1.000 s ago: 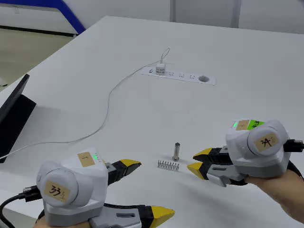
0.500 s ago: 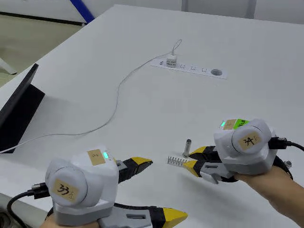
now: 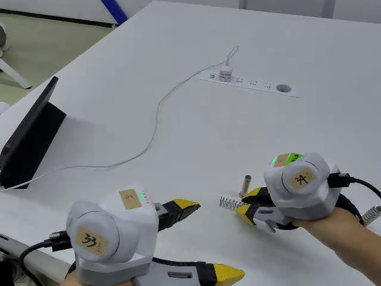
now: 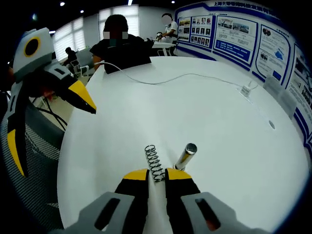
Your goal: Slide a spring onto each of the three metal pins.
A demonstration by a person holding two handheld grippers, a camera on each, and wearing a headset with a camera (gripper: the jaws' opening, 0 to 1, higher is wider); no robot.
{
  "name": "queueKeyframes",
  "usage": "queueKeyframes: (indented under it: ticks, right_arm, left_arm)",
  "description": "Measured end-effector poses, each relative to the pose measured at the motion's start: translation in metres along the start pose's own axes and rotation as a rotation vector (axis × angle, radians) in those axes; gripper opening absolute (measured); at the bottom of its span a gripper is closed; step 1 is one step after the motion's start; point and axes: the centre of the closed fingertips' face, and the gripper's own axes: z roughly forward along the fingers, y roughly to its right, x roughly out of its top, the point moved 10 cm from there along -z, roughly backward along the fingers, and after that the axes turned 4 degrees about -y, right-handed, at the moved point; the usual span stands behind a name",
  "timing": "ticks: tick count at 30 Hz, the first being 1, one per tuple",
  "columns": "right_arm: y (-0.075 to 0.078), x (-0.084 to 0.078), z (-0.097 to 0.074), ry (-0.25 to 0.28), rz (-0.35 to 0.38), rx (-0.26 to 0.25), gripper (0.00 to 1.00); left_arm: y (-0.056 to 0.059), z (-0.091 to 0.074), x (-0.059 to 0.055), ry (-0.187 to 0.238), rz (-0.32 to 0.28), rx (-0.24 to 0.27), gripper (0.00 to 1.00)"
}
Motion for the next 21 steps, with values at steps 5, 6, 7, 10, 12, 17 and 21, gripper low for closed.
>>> queueKeyframes:
  ticks: [5, 6, 7, 10, 12, 17, 21]
  right_arm:
    - [-0.001, -0.002, 0.003, -0.009, 0.002, 0.005, 0.12]
    - [-0.001, -0.002, 0.003, -0.008, 0.006, 0.007, 0.12]
    - [-0.001, -0.002, 0.002, -0.007, 0.009, 0.007, 0.12]
    - [-0.001, -0.002, 0.003, 0.001, 0.002, 0.014, 0.11]
    - [-0.001, -0.002, 0.003, 0.001, -0.02, 0.018, 0.11]
    - [-0.005, 0.0, -0.006, 0.016, -0.035, 0.027, 0.11]
    - [-0.007, 0.002, -0.015, 0.024, -0.063, 0.023, 0.11]
  left_arm:
    - [0.0, 0.0, 0.0, 0.001, 0.001, 0.0, 0.72]
    - [0.0, 0.0, 0.0, 0.003, -0.001, 0.0, 0.72]
    - [0.0, 0.0, 0.0, 0.002, 0.0, 0.001, 0.72]
    - [0.0, 0.0, 0.0, 0.002, -0.005, 0.001, 0.72]
    - [0.0, 0.0, 0.0, -0.001, -0.003, 0.003, 0.72]
    - [0.0, 0.0, 0.0, -0.006, -0.001, 0.005, 0.72]
    - [0.0, 0.0, -0.001, -0.006, -0.004, 0.006, 0.72]
